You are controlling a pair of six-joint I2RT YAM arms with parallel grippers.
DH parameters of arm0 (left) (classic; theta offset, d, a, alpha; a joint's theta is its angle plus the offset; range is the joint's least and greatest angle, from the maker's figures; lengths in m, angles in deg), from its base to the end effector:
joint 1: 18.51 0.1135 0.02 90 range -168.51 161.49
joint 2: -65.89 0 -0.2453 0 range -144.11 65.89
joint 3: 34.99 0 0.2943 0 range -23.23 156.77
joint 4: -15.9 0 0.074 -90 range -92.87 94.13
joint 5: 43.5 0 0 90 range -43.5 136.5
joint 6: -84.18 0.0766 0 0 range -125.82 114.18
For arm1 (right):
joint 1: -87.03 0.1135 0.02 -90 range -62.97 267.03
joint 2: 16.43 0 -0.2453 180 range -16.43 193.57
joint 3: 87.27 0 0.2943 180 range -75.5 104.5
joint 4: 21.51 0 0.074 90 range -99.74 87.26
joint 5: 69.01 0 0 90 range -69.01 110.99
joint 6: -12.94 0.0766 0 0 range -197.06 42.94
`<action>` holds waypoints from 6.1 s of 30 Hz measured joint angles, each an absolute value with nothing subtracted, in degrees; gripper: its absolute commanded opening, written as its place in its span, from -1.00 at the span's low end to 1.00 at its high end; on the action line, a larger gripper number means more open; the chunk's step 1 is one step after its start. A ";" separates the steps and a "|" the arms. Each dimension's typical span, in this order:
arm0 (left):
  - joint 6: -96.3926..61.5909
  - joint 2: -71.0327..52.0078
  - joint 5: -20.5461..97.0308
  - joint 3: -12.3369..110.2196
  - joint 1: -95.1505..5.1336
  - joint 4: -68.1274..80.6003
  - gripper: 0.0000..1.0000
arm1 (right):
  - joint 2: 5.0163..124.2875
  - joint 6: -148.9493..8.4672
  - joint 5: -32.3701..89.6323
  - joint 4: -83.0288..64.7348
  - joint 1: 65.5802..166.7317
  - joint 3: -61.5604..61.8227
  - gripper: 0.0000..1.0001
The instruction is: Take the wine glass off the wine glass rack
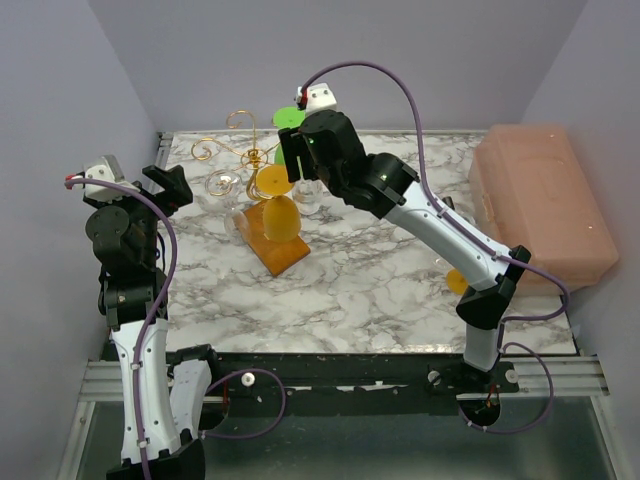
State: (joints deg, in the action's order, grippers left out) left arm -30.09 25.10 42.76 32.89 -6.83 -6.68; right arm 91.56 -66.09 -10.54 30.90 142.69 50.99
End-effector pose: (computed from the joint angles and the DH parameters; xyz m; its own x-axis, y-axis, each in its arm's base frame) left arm 0.2422 0.0450 0.4196 0.1271 -0.3926 -0.9109 -0.0945 0.9094 -0.4051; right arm 0.3033 0.3729 0.4427 -0.2906 -0.1379 -0.9468 -0.3822 0.9239 -0.0172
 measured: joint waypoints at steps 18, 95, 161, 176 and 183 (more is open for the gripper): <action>-30.75 25.10 42.73 32.89 -6.72 -6.68 0.89 | 93.68 -65.11 -7.83 32.02 142.97 55.08 0.40; -31.80 23.94 35.94 32.87 -7.46 -5.71 0.81 | 77.81 -73.66 -27.17 18.20 143.67 28.15 0.43; -56.54 32.44 8.24 25.68 -43.39 9.94 0.83 | 33.70 -40.41 -0.24 2.86 143.67 -2.25 0.33; -64.21 30.89 7.98 20.26 -43.50 21.21 0.78 | 35.40 -38.66 6.07 -1.62 143.67 -0.68 0.34; -67.56 30.63 7.74 18.42 -44.22 25.00 0.76 | 36.41 -37.94 7.47 -4.29 143.67 -0.68 0.34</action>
State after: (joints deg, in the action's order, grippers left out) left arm -67.56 30.63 7.74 18.42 -44.22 25.00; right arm 36.41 -37.94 7.47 -4.29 143.67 -0.68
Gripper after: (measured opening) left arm 0.894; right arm 0.740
